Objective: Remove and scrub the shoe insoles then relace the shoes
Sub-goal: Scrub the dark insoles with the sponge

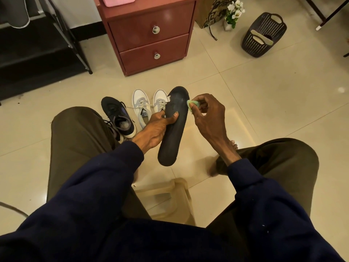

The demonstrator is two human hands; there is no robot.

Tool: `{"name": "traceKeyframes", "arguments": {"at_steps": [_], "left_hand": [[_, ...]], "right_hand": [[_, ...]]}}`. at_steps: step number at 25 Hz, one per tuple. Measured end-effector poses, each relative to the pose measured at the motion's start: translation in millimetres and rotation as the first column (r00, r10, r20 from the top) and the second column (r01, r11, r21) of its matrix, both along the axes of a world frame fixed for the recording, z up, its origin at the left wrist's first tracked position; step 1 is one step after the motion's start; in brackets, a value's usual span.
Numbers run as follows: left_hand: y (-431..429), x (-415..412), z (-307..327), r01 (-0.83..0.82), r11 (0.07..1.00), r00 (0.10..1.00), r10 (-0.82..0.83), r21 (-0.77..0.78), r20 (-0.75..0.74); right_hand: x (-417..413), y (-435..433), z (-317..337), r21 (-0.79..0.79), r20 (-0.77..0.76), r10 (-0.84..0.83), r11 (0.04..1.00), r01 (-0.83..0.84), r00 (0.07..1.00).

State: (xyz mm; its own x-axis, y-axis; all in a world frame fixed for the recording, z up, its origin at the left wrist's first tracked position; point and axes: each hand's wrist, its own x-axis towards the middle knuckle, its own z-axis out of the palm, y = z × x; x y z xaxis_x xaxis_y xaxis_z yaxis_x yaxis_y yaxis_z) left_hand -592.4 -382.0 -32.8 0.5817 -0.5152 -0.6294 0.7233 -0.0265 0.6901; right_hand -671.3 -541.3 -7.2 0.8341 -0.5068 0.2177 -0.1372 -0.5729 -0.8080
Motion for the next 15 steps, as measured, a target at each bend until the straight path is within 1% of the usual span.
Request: {"name": "traceKeyframes", "arguments": {"at_steps": [2,5,11,13,15], "left_hand": [[-2.5,-3.5,1.9,0.028,1.000,0.999,-0.028,0.007,-0.015],[-5.5,-9.1,7.9,0.053,0.997,0.995,-0.057,-0.049,-0.079],[-5.8,-9.6,17.2,0.171,0.984,0.976,-0.176,-0.054,-0.128],[-4.9,-8.0,15.4,0.162,0.981,0.974,-0.177,-0.107,-0.145],[-3.4,-3.4,14.5,0.100,0.984,0.974,-0.127,-0.145,-0.186]], "right_hand": [[0.6,2.7,-0.2,0.020,-0.015,0.036,0.999,-0.035,0.999],[1.9,7.9,-4.3,0.012,-0.035,0.069,0.998,-0.068,0.997],[0.7,16.0,2.4,0.043,-0.012,0.113,0.993,-0.113,0.993],[0.1,23.2,8.9,0.040,-0.005,0.135,0.990,-0.135,0.991],[-1.0,28.5,17.0,0.038,-0.019,0.177,0.984,-0.176,0.984]]}}
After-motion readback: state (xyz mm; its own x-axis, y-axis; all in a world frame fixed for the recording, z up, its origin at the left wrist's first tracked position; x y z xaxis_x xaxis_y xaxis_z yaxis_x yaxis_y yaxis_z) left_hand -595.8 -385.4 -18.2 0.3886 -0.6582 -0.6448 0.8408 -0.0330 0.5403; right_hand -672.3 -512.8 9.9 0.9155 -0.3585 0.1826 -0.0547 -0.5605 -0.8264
